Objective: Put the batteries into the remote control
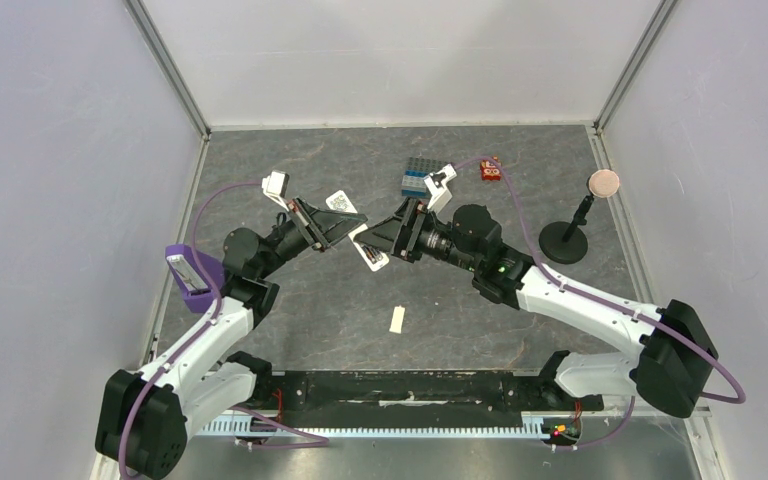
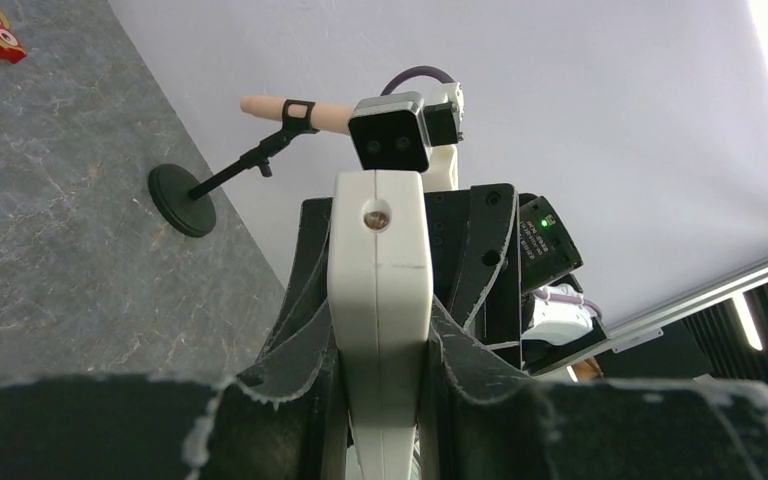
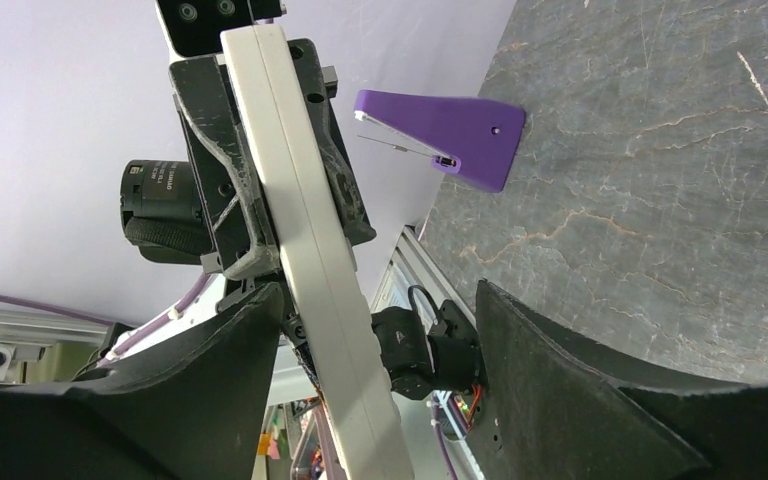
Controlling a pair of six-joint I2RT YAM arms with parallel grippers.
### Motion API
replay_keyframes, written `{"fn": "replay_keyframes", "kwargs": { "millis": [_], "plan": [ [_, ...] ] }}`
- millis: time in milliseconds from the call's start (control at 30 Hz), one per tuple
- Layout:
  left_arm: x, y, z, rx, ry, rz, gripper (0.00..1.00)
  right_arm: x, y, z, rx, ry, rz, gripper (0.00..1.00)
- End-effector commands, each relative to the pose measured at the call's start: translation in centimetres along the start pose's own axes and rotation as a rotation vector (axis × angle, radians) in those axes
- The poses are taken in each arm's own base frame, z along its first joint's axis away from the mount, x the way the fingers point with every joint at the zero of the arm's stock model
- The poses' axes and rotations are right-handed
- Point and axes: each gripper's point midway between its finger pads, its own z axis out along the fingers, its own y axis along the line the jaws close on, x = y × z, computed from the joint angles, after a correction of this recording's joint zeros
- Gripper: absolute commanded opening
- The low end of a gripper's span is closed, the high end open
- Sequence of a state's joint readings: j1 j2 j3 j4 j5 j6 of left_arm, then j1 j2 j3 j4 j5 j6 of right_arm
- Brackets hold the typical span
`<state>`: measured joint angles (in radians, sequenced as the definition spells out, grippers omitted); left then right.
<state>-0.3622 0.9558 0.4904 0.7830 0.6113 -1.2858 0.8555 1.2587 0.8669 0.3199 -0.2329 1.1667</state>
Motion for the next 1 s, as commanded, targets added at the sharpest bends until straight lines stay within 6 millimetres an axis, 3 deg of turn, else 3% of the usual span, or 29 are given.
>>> {"fn": "replay_keyframes", "kwargs": {
  "millis": [0,333,567,733,967],
  "plan": [
    [-0.7,-1.9,0.3,0.049,-0.016,0.0,0.02,0.0,0.8,-0.3,-0.027,0.001,-0.023,0.72],
    [-1.4,-2.8,0.3,0.059,-0.049,-0.049,0.02,0.8,-0.7,-0.7,0.001,0.012,-0.015,0.61],
    [-2.3,-5.2,0.1,0.096,-0.076,-0.134,0.02,1.6,-2.4,-0.8,0.05,0.034,-0.024,0.56],
    [-2.5,-5.7,0.1,0.071,-0.077,-0.168,0.02,1.9,-2.9,-1.0,0.052,0.033,-0.028,0.51],
    [-1.9,-3.7,0.0,0.011,-0.068,-0.19,0.02,0.1,0.3,-1.2,-0.038,-0.028,-0.041,0.78]
  ]
}}
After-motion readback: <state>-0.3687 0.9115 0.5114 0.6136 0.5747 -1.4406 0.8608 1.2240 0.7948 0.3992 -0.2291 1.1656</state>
